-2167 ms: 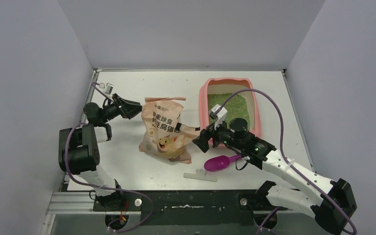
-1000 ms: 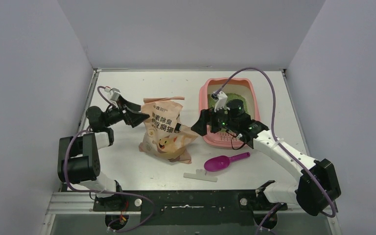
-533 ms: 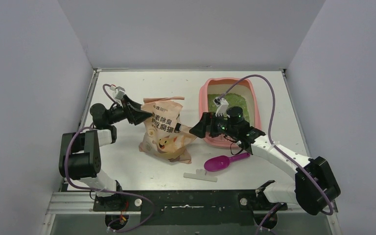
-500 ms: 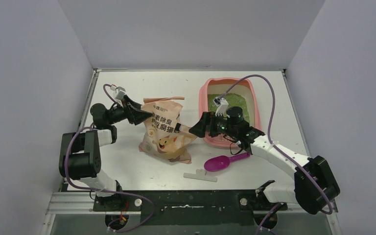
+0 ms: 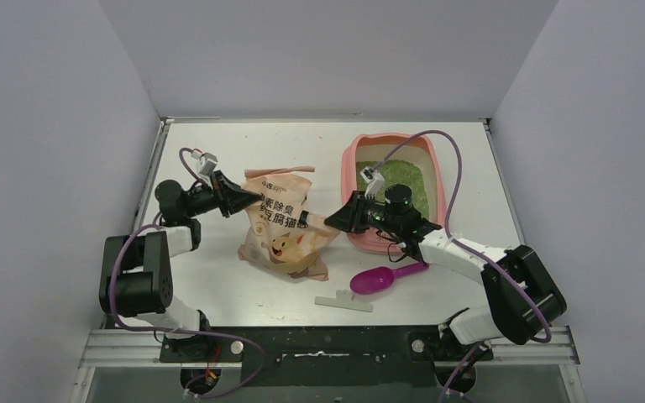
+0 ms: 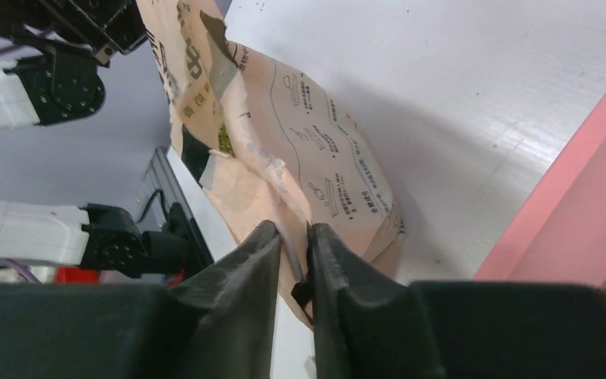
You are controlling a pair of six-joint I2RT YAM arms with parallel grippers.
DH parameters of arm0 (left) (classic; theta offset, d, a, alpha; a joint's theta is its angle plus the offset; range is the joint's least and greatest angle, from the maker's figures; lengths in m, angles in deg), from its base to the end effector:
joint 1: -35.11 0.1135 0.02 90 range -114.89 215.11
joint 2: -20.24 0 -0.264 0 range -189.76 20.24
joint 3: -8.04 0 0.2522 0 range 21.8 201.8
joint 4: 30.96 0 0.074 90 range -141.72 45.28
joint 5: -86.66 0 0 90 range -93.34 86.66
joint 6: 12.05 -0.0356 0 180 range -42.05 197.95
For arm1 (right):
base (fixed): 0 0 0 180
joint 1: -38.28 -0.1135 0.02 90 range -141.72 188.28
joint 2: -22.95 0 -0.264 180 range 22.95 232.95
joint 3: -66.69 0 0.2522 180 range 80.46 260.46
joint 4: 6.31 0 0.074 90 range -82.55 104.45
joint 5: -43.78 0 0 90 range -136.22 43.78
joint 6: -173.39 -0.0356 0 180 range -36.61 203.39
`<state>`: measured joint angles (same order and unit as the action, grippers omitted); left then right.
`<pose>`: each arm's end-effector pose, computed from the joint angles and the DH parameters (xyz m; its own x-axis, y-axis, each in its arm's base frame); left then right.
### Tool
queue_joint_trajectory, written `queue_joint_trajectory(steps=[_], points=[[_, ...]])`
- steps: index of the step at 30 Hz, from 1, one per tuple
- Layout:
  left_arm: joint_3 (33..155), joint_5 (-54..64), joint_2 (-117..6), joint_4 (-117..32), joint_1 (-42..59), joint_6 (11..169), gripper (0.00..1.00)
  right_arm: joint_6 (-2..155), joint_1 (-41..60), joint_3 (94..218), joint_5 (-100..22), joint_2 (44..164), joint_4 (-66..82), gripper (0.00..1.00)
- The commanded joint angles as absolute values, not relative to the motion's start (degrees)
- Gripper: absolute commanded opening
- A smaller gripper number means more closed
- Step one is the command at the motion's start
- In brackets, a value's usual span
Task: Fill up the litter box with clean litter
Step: Close the cat litter bag at the center of the board.
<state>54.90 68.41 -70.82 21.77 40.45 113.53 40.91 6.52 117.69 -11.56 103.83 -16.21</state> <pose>0.2918 -0.0067 0.2143 -0.4070 -0.2210 -0.8863 0.8228 0.3327 -0.4608 0.2392 0.1719 0.2132 -0.8136 0.1497 -0.5619 -0.4583 0.4298 0.7780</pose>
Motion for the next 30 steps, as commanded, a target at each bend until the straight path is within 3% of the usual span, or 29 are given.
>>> queue_joint_trajectory(steps=[1,5,12,15,17,18,19,20,21,24,30], points=[[54.66,69.82,-63.51,15.15,40.82,107.71,0.00,42.69,9.64,118.34,-6.12,101.84,-23.42,0.01],[54.55,69.48,-55.60,1.06,40.83,99.82,0.00,41.57,14.73,119.92,1.38,103.14,-24.12,0.00],[61.38,68.12,-43.42,-47.06,40.38,72.85,0.00,45.66,16.70,124.02,5.84,104.35,-20.54,0.00],[63.27,69.94,-43.74,-53.66,40.38,71.11,0.00,47.86,16.76,125.24,6.60,105.22,-19.57,0.00],[63.25,69.83,-44.15,-54.01,40.36,69.76,0.00,49.05,16.81,125.98,6.63,105.83,-18.55,0.00],[62.77,68.53,-44.06,-52.87,40.30,69.37,0.08,49.50,16.80,126.14,6.61,106.03,-18.49,0.00],[61.97,67.15,-43.95,-50.42,40.17,69.57,0.28,49.93,16.75,126.34,6.61,106.01,-18.48,0.00],[61.02,66.62,-43.89,-47.38,40.12,70.17,0.40,50.25,16.61,126.57,6.46,106.02,-18.37,0.00],[60.56,67.07,-44.26,-43.67,40.12,70.71,0.48,50.41,16.59,126.78,6.48,105.89,-18.10,0.00],[60.34,70.39,-47.21,-33.27,40.18,70.83,0.51,51.76,16.44,127.60,6.48,105.41,-16.11,0.00],[60.75,72.23,-59.35,-5.76,40.03,88.66,0.56,53.13,14.84,127.40,6.00,104.70,-14.34,0.00]])
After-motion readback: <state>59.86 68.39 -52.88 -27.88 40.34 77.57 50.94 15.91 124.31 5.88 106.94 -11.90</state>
